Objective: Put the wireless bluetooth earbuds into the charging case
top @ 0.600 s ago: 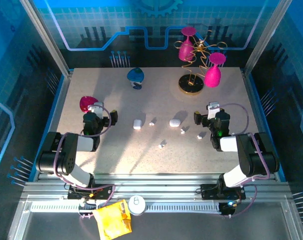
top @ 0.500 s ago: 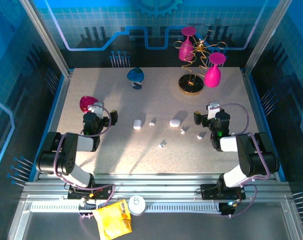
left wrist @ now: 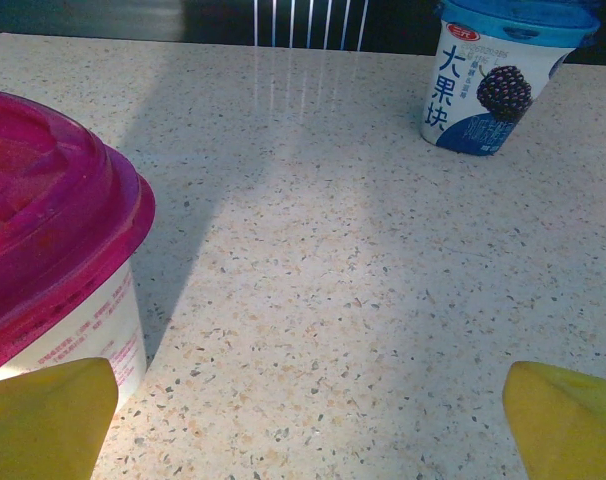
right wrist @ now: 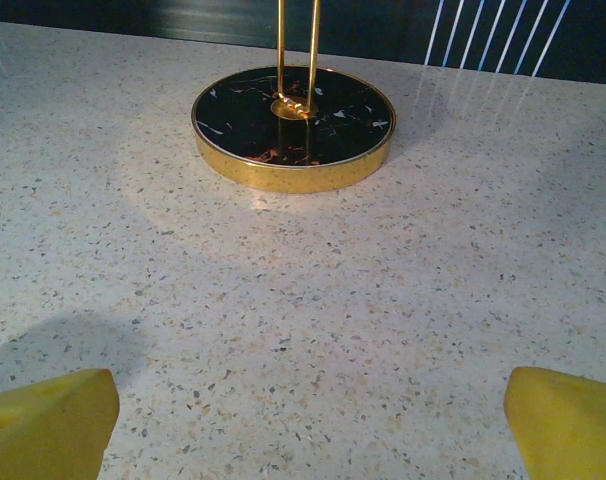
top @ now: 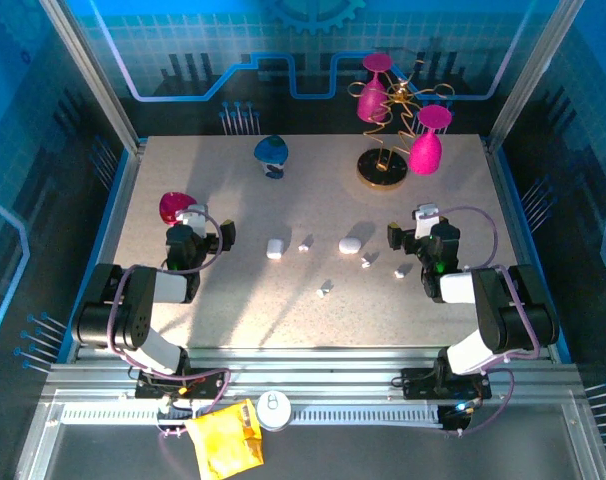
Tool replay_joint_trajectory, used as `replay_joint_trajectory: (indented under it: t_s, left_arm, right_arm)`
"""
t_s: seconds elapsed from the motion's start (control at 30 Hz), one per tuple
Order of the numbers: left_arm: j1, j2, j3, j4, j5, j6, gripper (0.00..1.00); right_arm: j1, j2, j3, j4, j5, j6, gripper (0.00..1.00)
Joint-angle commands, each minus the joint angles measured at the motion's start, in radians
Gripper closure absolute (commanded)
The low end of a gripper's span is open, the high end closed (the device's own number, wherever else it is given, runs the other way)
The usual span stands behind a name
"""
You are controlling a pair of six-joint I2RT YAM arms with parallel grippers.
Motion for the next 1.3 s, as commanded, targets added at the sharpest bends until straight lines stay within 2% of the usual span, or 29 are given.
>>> replay_joint_trajectory:
  t_s: [0.0, 0.13, 0.3, 0.47, 0.53, 0.7, 0.77, 0.87, 1.03, 1.13, 1.27]
  left_arm:
    - [0.004, -0.002, 0.009, 0.000, 0.021, 0.004, 0.01]
    - [0.003, -0.036, -0.002, 0.001, -0.020, -0.001, 0.01]
    - [-0.033, -0.201, 0.010, -0.157, -0.050, 0.032, 0.01]
    - [-0.136, -0.364, 0.038, -0.318, -0.067, 0.081, 0.01]
    - [-0.203, -0.420, 0.062, -0.387, -0.068, 0.105, 0.01]
    - [-0.333, -0.512, 0.144, -0.575, 0.002, 0.115, 0.01]
    - [-0.371, -0.535, 0.169, -0.641, 0.039, 0.123, 0.01]
    - [-0.414, -0.565, 0.186, -0.703, 0.059, 0.134, 0.01]
    - [-0.426, -0.615, 0.172, -0.710, 0.094, 0.139, 0.01]
    - [-0.426, -0.626, 0.168, -0.719, 0.083, 0.143, 0.01]
    - [-0.428, -0.631, 0.157, -0.722, 0.065, 0.134, 0.01]
  right_arm:
    - [-0.001, 0.008, 0.014, 0.015, -0.010, -0.007, 0.00]
    - [0.001, -0.018, 0.002, 0.020, 0.004, -0.003, 0.00]
    - [0.016, -0.200, 0.017, -0.169, 0.004, -0.016, 0.00]
    - [0.085, -0.398, 0.076, -0.478, 0.062, 0.045, 0.00]
    - [0.130, -0.464, 0.117, -0.641, 0.085, 0.105, 0.00]
    - [0.277, -0.538, 0.192, -0.904, 0.087, 0.321, 0.00]
    - [0.337, -0.526, 0.211, -0.959, 0.070, 0.419, 0.00]
    - [0.392, -0.445, 0.253, -1.019, -0.027, 0.579, 0.00]
    - [0.509, -0.294, 0.262, -0.895, -0.032, 0.783, 0.00]
    - [0.513, -0.201, 0.268, -0.834, -0.027, 0.885, 0.00]
    - [0.495, -0.083, 0.309, -0.796, -0.029, 0.938, 0.00]
